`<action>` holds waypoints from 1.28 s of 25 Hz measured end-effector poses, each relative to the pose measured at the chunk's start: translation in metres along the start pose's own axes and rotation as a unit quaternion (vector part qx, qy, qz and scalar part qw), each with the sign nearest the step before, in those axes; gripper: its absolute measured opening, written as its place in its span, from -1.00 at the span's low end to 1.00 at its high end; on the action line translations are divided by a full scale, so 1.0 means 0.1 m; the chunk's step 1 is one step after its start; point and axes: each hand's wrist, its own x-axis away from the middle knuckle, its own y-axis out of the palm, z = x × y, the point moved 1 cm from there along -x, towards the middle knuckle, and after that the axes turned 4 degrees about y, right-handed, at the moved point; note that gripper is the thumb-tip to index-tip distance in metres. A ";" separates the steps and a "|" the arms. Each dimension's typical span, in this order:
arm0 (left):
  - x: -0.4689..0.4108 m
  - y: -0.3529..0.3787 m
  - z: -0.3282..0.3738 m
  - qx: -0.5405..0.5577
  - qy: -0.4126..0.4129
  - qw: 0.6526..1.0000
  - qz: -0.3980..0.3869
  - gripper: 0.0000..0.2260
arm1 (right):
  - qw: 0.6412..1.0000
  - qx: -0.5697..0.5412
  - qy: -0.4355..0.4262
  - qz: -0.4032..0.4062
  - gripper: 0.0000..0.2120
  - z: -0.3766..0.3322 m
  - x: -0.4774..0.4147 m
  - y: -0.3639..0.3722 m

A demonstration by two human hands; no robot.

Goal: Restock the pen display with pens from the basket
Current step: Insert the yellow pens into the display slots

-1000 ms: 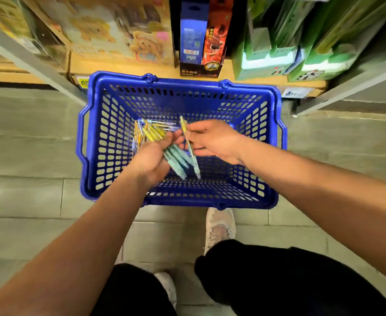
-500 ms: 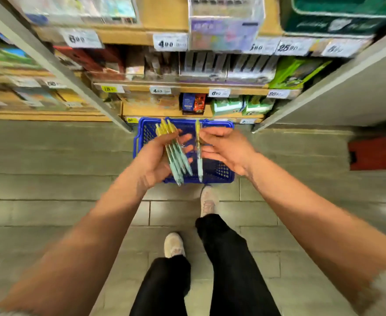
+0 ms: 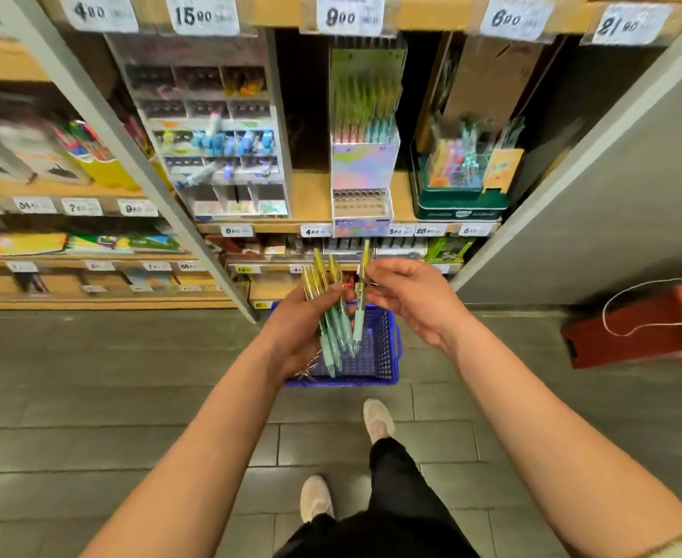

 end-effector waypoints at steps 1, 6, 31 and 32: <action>0.01 0.07 0.06 -0.008 0.004 1.000 -0.008 -0.68 | 1.000 0.003 -0.007 0.001 -0.85 -0.10 0.04 -0.02; -0.15 0.40 0.34 -0.013 0.020 1.000 -0.002 -0.75 | 0.999 0.026 -0.023 -0.001 -0.89 -0.54 -0.06 -0.22; -2.53 0.65 1.05 -0.023 0.069 0.997 0.025 -0.78 | 0.854 0.284 -0.291 0.324 -0.84 -1.98 -2.46 -0.87; -2.55 0.64 1.04 -0.025 0.067 0.997 0.019 -0.77 | 0.842 0.303 -0.308 0.324 -0.83 -1.99 -2.50 -0.86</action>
